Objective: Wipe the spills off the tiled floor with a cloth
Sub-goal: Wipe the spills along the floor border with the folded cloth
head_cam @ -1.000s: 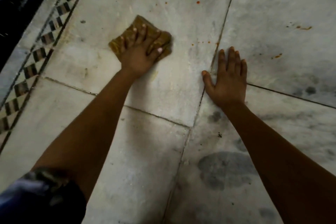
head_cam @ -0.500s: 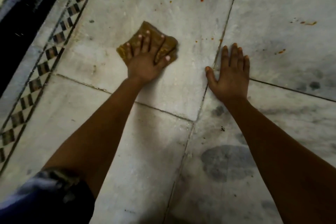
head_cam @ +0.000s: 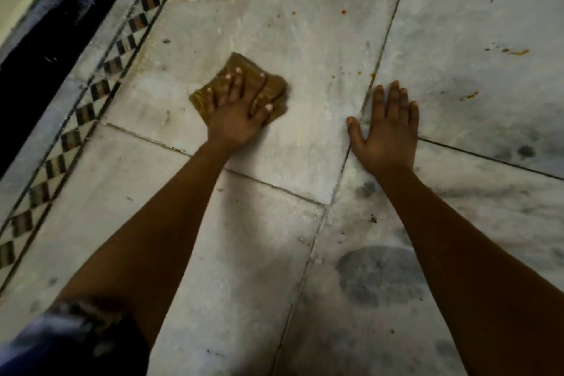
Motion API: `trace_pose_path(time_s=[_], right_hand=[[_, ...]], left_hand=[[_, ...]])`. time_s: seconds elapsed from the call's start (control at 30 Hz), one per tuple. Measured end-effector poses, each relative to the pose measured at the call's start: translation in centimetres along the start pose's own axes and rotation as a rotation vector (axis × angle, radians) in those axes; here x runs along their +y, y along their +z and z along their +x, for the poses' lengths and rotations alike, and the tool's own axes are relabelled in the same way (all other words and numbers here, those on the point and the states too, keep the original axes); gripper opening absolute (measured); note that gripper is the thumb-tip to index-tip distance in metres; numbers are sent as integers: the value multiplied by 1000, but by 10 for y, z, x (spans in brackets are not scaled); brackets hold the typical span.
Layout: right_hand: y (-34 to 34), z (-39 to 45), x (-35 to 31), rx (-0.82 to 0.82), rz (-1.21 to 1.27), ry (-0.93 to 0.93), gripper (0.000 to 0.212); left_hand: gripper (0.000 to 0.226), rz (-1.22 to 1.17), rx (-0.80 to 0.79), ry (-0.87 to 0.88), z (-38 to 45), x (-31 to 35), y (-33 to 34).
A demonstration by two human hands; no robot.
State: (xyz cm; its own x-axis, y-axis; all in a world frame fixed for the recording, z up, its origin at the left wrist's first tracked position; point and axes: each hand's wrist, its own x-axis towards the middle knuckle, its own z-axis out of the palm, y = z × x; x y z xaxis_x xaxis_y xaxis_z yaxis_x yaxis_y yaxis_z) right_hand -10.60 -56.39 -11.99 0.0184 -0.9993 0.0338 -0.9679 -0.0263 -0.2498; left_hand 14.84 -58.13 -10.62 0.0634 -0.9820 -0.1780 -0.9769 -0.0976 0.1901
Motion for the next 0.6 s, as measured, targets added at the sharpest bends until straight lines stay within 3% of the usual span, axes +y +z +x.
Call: trace_pose_path(time_s=[0.13,0.23,0.33,0.43,0.6], right_hand=[[1,0,1,-6,-3,-8,72],[2,0,2,-3,5,-18,72],[2,0,2,9,3,-10,73],[1,0,2,3,-7,-3,73],[2,1,2,13,2,20,80]], left_hand=[[67,36,-15,222,-58,-17,9],[71,8,6,48,-62,-58,-2],[65,-19,5,-128,-9,-69,-15],[58,-40,-8,-136,51,-32,-17],[59,-46,-58,102,74,83,1]])
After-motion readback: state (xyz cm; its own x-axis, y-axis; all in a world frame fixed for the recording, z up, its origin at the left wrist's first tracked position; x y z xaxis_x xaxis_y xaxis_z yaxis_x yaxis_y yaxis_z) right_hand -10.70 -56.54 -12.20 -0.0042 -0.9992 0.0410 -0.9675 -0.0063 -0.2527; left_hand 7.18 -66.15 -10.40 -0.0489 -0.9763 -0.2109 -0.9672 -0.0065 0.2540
